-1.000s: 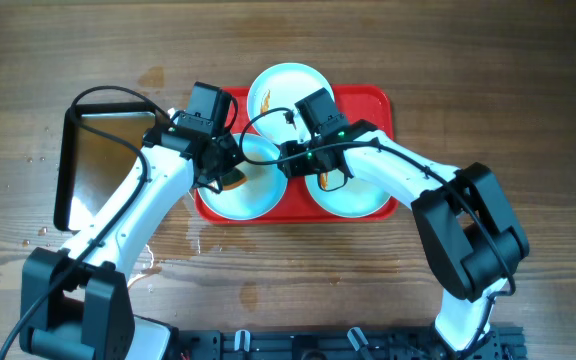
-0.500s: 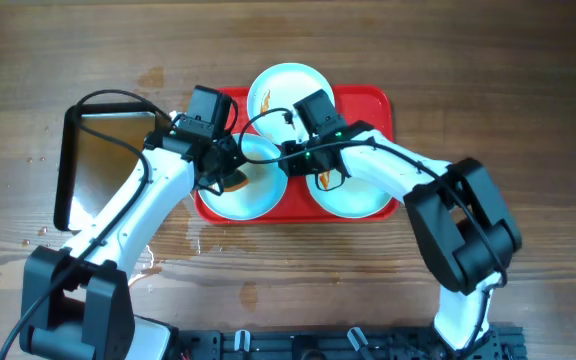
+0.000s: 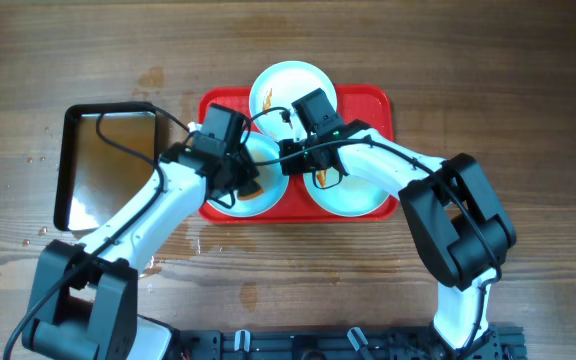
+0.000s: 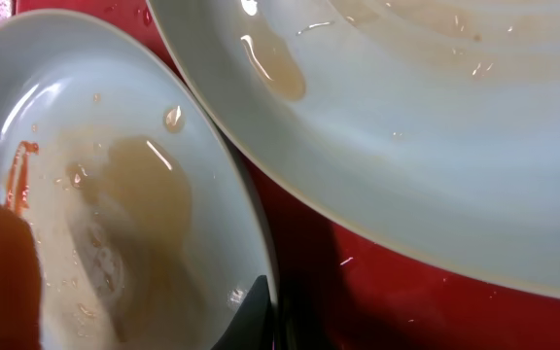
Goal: Clean dirty plates on tray and stack at the side
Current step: 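Scrub the lower-left plate with the sponge in the left gripper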
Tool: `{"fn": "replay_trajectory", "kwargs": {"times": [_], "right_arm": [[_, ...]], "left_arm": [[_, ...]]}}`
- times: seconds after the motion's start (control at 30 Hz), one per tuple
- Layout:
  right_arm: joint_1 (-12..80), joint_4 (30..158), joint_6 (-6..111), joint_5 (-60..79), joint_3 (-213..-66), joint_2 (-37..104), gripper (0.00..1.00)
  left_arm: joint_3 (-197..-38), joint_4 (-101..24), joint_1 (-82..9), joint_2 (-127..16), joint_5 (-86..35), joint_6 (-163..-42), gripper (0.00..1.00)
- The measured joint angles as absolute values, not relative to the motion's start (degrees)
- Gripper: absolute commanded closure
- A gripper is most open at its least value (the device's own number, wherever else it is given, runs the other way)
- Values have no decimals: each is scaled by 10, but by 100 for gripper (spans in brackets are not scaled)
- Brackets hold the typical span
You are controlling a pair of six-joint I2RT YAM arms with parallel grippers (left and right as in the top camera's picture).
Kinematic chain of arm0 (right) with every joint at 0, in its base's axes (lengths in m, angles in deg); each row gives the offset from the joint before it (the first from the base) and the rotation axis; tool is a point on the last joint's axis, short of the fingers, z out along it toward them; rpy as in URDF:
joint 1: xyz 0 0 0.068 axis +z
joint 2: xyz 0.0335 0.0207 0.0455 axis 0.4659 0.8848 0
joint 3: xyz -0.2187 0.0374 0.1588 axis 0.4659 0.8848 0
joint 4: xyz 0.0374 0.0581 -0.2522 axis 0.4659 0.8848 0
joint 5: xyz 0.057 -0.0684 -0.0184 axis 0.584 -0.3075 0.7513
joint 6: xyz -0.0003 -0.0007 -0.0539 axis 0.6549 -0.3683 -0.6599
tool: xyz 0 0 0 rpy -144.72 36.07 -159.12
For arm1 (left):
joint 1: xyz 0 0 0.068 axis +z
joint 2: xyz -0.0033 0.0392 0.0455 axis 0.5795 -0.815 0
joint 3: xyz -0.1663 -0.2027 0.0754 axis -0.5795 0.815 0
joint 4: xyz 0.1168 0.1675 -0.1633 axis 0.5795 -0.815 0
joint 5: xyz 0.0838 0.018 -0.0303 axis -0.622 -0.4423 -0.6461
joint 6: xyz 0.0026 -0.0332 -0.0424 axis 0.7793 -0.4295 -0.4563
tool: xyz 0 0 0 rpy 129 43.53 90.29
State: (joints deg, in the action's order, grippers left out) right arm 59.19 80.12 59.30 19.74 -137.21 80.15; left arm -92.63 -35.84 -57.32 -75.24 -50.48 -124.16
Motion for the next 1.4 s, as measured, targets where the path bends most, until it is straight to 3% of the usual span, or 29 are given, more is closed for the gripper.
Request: {"fn": "replay_trajectory", "kwargs": {"times": [0.27, 0.73, 1.07, 1.4], "right_arm": [[592, 814, 595, 196, -1380, 804, 96], [593, 840, 596, 174, -1384, 798, 96], [593, 841, 596, 174, -1385, 797, 96], [592, 842, 592, 174, -1385, 797, 96]], "left_arm": [[-864, -250, -582, -757, -514, -1242, 96], [-859, -229, -576, -791, -573, -1240, 96], [-859, -231, -502, -791, -575, -1172, 96], [-859, -238, -499, -716, -485, -1143, 96]]}}
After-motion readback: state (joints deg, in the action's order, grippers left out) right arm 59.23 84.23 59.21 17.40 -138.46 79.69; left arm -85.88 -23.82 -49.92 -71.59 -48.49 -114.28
